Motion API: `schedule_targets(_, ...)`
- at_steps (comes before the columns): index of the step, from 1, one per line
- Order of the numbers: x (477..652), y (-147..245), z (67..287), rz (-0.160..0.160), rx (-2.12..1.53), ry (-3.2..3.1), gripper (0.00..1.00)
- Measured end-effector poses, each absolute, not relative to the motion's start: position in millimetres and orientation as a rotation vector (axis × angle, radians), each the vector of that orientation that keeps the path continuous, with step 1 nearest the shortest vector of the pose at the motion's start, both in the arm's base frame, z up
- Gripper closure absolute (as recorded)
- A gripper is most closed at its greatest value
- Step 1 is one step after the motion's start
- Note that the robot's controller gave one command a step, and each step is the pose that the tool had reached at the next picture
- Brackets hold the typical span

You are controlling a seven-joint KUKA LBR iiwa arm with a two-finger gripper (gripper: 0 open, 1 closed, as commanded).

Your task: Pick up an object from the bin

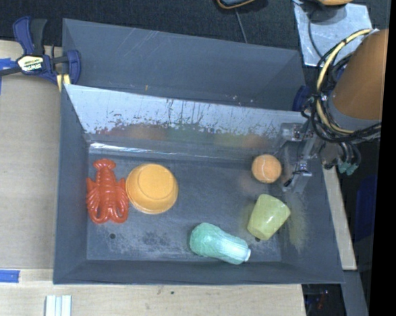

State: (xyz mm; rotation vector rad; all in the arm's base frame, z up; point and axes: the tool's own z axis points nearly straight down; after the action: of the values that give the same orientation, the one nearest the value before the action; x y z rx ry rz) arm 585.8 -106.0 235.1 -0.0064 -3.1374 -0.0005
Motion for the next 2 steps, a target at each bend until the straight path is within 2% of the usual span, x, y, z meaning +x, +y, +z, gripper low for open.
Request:
schedule_targets(1,587.3,-105.4,240.0,0.001,-0.001,-3.146,0.00)
schedule_targets(2,566.0,-143.4,119.4,0.004,0.412,-3.120,0.00)
